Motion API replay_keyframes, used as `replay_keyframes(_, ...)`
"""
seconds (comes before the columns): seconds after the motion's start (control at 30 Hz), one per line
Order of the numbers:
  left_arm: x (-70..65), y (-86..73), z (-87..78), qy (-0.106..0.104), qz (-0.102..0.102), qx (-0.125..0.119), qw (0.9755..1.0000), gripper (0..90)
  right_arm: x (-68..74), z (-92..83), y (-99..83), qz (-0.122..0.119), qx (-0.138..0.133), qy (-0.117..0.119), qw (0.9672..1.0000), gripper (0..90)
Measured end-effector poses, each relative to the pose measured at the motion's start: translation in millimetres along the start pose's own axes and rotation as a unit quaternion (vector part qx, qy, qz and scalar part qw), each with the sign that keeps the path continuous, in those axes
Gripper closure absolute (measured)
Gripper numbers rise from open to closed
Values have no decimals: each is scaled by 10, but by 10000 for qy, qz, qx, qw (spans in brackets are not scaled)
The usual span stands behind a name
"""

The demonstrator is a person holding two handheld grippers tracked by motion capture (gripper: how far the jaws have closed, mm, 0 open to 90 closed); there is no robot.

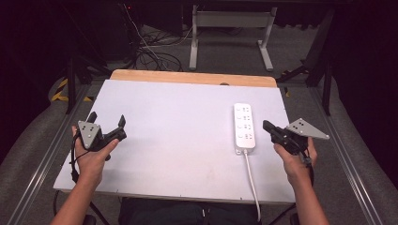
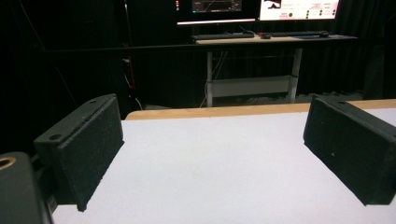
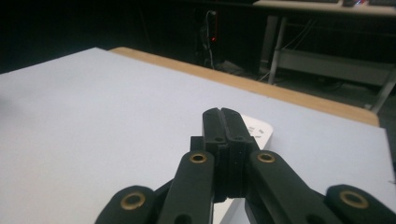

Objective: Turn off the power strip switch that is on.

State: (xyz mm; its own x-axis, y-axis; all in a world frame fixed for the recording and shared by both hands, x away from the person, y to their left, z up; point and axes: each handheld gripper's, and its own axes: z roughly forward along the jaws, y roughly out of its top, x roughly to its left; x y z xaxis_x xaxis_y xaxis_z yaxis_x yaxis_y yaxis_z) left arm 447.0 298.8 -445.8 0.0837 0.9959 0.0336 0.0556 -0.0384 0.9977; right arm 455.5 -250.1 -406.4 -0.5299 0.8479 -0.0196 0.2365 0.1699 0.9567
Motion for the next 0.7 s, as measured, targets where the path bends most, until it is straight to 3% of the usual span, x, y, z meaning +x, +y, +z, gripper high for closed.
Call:
replay_keyframes(0.4, -3, -5, 6, 9, 18, 13, 10000, 54, 19, 196, -6, 75, 557, 319, 9979, 900)
replay_keyframes(0.7, -14, -6, 9, -16, 33, 24, 10000, 56, 20, 323, -28, 105, 861, 389, 9955, 900)
